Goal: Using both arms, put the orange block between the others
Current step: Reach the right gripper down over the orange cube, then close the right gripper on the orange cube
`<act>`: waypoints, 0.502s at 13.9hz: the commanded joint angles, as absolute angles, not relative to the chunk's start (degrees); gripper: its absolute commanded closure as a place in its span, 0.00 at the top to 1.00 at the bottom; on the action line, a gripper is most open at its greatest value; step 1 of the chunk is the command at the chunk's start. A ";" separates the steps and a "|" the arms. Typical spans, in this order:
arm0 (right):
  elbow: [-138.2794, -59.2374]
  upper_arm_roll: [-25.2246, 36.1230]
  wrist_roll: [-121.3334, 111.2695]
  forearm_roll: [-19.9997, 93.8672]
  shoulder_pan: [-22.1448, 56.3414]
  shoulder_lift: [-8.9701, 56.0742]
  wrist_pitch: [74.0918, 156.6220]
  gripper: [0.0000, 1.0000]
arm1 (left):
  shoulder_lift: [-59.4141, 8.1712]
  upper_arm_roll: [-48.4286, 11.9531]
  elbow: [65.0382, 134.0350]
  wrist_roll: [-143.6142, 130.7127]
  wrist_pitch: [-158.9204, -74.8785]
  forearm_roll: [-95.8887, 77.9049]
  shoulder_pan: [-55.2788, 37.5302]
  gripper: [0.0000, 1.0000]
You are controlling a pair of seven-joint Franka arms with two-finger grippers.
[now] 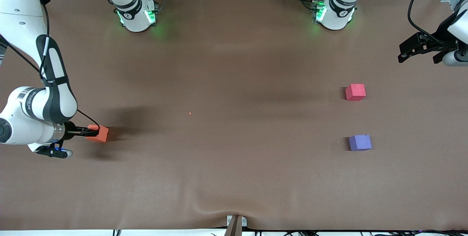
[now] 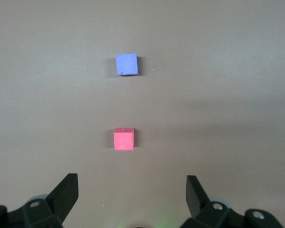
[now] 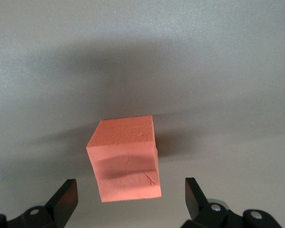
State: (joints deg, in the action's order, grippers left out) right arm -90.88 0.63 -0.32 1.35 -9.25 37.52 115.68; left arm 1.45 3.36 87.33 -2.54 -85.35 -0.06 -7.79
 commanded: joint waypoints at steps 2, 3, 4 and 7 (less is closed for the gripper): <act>-92.90 0.62 0.08 1.32 -8.96 38.49 118.74 1.00 | 1.32 3.08 86.48 -2.20 -84.81 1.41 -7.47 1.00; -92.90 0.62 0.87 1.14 -8.96 38.84 118.74 1.00 | 1.32 3.08 86.48 -2.20 -84.81 1.32 -7.47 1.00; -92.90 0.62 0.97 1.14 -8.88 39.02 118.83 1.00 | 1.32 3.08 86.48 -2.20 -84.81 1.41 -7.47 1.00; -92.90 0.62 0.97 1.14 -8.88 40.16 119.44 1.00 | 1.41 3.16 86.48 -2.02 -84.73 1.41 -7.38 1.00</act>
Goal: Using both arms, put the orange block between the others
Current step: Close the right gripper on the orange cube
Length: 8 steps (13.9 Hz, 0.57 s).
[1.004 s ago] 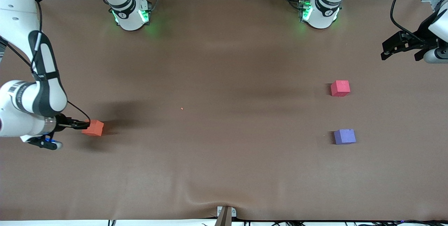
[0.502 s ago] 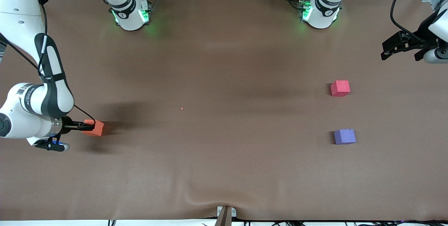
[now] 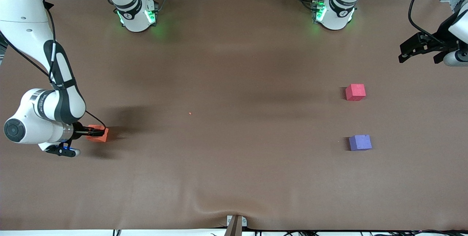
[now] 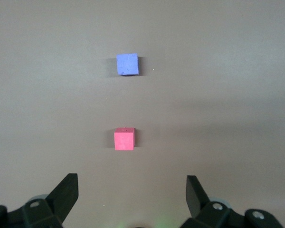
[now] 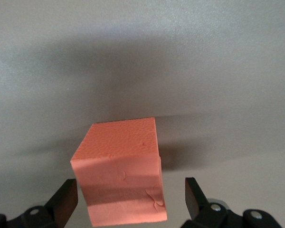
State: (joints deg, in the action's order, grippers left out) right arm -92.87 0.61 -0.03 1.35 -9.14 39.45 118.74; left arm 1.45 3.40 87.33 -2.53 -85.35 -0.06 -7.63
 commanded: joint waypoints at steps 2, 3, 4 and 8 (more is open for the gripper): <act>-92.90 0.62 0.97 1.06 -8.79 40.69 120.32 1.00 | 1.41 3.16 86.48 -2.02 -84.73 1.41 -7.38 1.00; -92.99 0.62 1.05 1.05 -8.70 40.95 121.37 1.00 | 1.41 3.16 86.48 -2.02 -84.73 1.41 -7.38 1.00; -93.42 0.62 1.40 1.05 -8.35 41.04 121.90 0.78 | 1.41 3.16 86.48 -2.11 -84.73 1.32 -7.47 1.00; -93.34 0.62 3.25 1.14 -8.53 40.87 121.29 0.00 | 1.41 3.16 86.48 -2.02 -84.73 1.32 -7.38 1.00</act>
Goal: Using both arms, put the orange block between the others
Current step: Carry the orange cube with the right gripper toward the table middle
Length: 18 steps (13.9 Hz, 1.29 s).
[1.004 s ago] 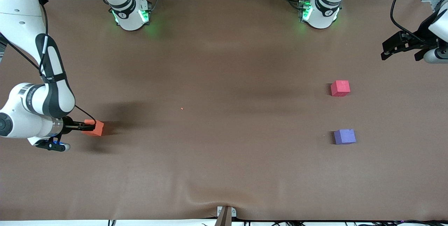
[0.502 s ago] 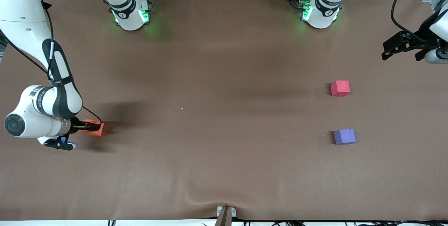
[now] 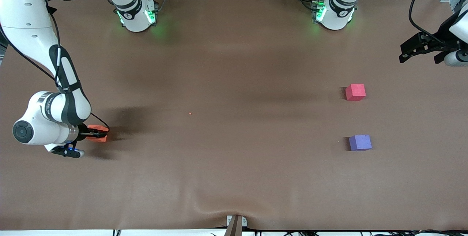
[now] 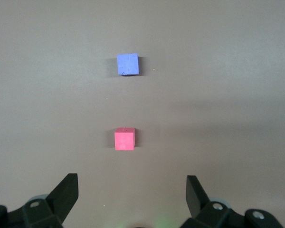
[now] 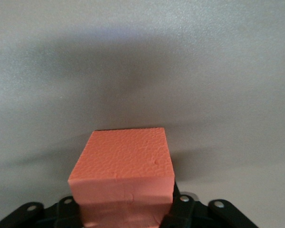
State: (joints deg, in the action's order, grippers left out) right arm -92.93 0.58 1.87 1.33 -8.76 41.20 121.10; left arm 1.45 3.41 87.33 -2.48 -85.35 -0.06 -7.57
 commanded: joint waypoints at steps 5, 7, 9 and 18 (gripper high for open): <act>-90.89 0.09 2.81 1.93 -8.35 38.15 117.44 0.00 | 1.32 3.16 86.48 -2.02 -84.90 1.32 -7.38 1.00; -90.00 -2.00 2.81 1.93 -7.82 36.22 116.46 0.00 | 1.23 3.16 86.48 -2.02 -85.08 1.32 -7.30 1.00; -89.65 -5.26 3.16 1.93 -6.78 34.46 116.46 0.00 | 1.23 3.25 86.48 -2.02 -85.08 1.32 -7.38 1.00; -87.36 -9.05 11.23 4.04 10.61 35.33 117.25 0.00 | 1.14 3.25 86.48 -2.02 -85.25 1.41 -6.42 1.00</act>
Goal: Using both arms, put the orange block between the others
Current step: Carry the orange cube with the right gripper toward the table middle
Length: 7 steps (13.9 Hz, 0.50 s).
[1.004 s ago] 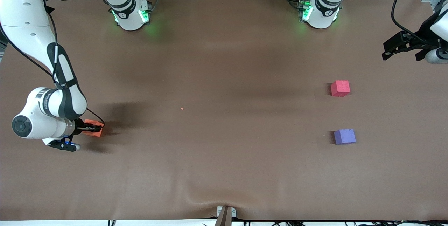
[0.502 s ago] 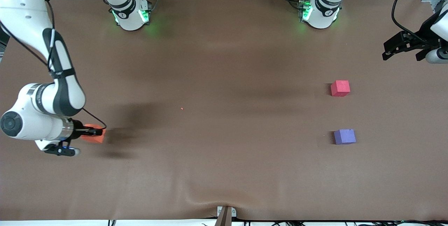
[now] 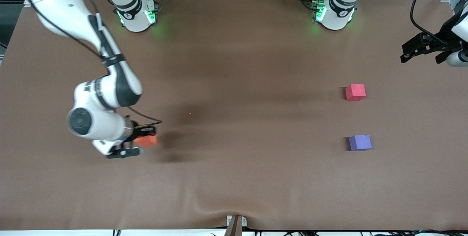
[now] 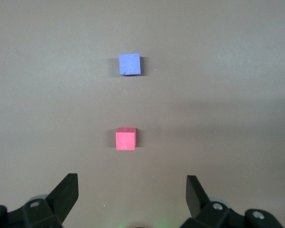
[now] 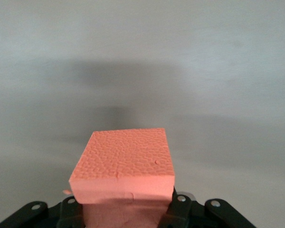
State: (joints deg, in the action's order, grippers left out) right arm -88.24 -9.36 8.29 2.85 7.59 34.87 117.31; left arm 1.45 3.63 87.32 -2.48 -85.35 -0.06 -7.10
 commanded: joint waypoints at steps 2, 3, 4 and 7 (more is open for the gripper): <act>-87.36 -9.05 16.85 4.04 15.18 35.77 117.25 0.00 | 1.14 3.34 86.48 -2.02 -85.25 1.41 -6.42 1.00; -87.36 -9.05 19.49 3.96 17.73 35.77 117.25 0.00 | 1.14 3.34 86.48 -2.02 -85.25 1.32 -6.42 1.00; -87.36 -9.05 22.12 3.96 19.84 35.77 117.25 0.00 | 1.23 3.34 86.48 -2.02 -85.25 1.32 -6.42 1.00; -87.36 -9.05 28.72 4.04 26.52 35.86 117.51 0.00 | 1.14 3.25 86.48 -2.02 -85.25 1.32 -6.42 1.00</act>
State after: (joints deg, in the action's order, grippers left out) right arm -88.23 -9.54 25.12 3.49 23.13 35.37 117.44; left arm 1.45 3.64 87.32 -2.48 -85.35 -0.06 -6.67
